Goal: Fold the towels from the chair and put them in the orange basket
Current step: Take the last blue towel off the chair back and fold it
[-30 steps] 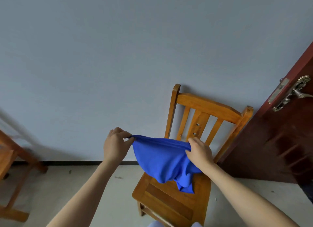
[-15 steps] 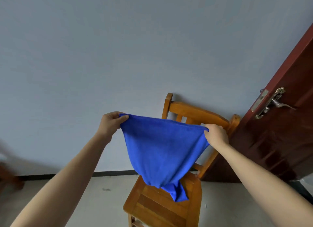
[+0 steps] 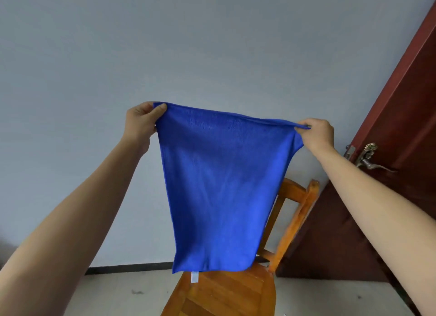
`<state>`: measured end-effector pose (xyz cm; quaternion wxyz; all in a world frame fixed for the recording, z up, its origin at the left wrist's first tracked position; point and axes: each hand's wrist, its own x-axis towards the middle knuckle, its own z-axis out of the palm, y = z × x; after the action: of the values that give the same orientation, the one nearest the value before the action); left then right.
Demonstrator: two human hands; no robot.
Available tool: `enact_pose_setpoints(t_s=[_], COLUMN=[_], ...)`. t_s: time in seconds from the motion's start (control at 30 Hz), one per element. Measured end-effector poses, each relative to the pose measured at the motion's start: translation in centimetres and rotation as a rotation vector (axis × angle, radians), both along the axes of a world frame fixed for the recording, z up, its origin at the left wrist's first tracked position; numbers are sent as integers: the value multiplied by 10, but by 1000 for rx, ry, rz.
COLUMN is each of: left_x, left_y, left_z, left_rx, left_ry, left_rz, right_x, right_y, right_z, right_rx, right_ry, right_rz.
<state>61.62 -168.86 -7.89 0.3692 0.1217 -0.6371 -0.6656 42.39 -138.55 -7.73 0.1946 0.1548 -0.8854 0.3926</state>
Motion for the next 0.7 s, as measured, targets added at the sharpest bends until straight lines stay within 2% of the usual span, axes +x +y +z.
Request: enact_pose_setpoints(t_s=[0.13, 0.23, 0.37, 0.53, 0.7], left_x=[30, 62, 102, 152, 199], left_y=[21, 47, 91, 141, 184], left_z=[-1, -7, -30, -85, -157], left_rx=[-19, -8, 26, 147, 322], left_ry=[-1, -23, -86, -217, -413], left_rz=[1, 5, 28, 87, 84], right_x=[-1, 8, 22, 41, 63], right_y=[28, 59, 93, 131, 165], right_z=[6, 4, -20, -75, -142], right_rx=[-230, -278, -200, -35, 117], right_ry=[-243, -410, -529, -781, -1029], right_rz=[276, 426, 537, 653, 655])
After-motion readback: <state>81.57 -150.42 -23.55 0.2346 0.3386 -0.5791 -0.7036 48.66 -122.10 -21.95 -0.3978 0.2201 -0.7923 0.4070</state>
